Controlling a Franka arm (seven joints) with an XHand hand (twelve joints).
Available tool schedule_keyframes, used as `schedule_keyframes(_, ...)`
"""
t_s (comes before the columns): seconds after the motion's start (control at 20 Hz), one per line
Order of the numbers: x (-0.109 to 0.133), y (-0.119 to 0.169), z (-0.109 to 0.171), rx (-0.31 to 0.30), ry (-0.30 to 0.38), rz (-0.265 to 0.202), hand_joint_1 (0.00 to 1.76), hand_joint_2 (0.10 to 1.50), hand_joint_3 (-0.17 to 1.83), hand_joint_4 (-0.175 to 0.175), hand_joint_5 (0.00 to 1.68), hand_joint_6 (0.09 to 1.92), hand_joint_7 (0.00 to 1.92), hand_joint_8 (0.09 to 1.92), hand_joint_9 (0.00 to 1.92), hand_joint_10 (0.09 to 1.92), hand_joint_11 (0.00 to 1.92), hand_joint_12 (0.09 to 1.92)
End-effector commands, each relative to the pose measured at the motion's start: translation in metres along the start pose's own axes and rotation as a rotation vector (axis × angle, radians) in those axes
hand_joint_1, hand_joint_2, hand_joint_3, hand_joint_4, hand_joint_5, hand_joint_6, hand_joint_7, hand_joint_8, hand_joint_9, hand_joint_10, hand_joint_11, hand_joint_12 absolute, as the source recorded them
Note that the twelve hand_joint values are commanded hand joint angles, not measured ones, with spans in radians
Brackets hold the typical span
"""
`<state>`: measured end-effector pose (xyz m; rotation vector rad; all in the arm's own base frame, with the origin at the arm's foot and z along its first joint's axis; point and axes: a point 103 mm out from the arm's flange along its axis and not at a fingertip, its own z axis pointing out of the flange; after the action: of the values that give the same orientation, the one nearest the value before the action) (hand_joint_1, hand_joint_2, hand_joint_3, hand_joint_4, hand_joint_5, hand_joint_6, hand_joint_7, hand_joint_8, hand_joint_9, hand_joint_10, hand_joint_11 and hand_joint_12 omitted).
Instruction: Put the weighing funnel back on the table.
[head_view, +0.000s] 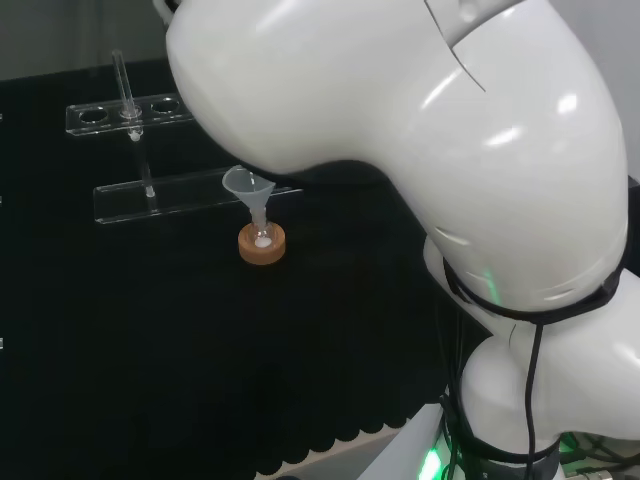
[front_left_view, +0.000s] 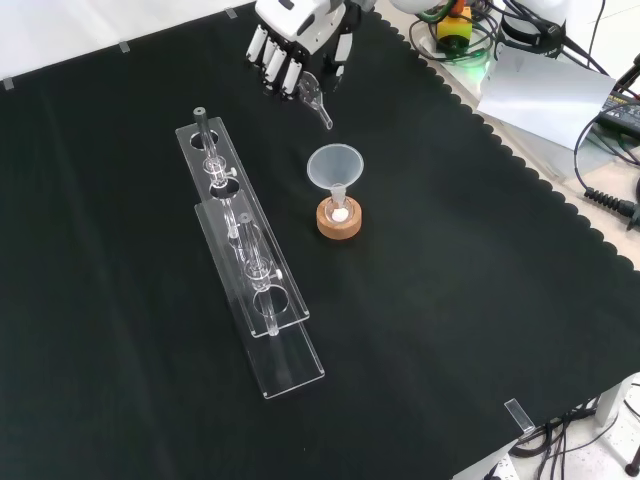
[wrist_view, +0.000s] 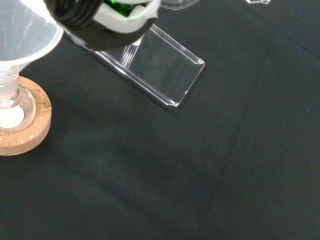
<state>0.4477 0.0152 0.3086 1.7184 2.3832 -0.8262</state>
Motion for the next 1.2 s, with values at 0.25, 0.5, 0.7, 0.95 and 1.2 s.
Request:
schedule_keyframes(0.25, -0.017, -0.001, 0.022, 0.0, 0.101, 0.004, 1.07, 0.79, 0.52, 0.175, 1.12, 0.89, 0.72, 0.62, 1.02, 0.37, 0.7, 1.16)
schedule_keyframes(0.5, -0.028, 0.001, 0.04, 0.015, 0.15, 0.015, 1.07, 0.79, 0.52, 0.175, 1.12, 0.89, 0.72, 0.62, 1.02, 0.37, 0.7, 1.16)
schedule_keyframes(0.7, -0.035, 0.006, 0.059, 0.021, 0.182, 0.021, 1.07, 0.79, 0.52, 0.175, 1.12, 0.89, 0.72, 0.62, 1.02, 0.37, 0.7, 1.16)
schedule_keyframes(0.95, -0.042, 0.014, 0.086, 0.048, 0.207, 0.032, 1.07, 0.79, 0.53, 0.175, 1.12, 0.89, 0.72, 0.62, 1.02, 0.37, 0.7, 1.16)
schedule_keyframes(1.2, -0.049, 0.024, 0.115, 0.082, 0.251, 0.064, 1.07, 0.79, 0.53, 0.175, 1.12, 0.89, 0.72, 0.62, 1.02, 0.37, 0.71, 1.16)
